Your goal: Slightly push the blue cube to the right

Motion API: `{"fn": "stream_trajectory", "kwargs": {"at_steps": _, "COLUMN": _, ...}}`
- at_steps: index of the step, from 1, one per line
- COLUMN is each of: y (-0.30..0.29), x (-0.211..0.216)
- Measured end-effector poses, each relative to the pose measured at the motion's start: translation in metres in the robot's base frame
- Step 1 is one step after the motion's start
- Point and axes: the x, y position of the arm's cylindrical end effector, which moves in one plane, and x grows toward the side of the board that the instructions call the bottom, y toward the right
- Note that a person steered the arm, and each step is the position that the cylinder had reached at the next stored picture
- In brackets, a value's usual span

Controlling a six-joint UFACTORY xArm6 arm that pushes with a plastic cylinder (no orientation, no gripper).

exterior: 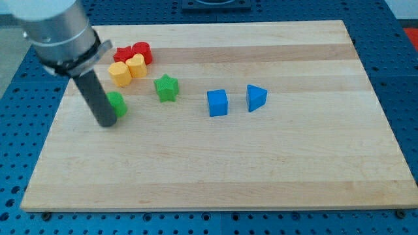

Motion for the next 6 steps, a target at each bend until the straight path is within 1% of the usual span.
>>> {"fn": "stream_trajectory", "kwargs": {"at_steps": 1, "y": 0.002, "x": -0.016}}
{"fn": "stream_trajectory", "kwargs": {"at_steps": 2, "y": 0.002, "x": -0.021}}
{"fn": "stream_trajectory", "kwargs": {"at_steps": 3, "y": 0.003, "x": -0.013}}
{"fn": "stream_trajectory", "kwargs": {"at_steps": 4, "y": 0.051, "x": 0.012}}
{"fn": "stream_trajectory", "kwargs": {"at_steps": 5, "y": 0.128, "x": 0.01}}
{"fn": "stream_trajectory", "kwargs": {"at_steps": 6, "y": 0.179, "x": -0.007}}
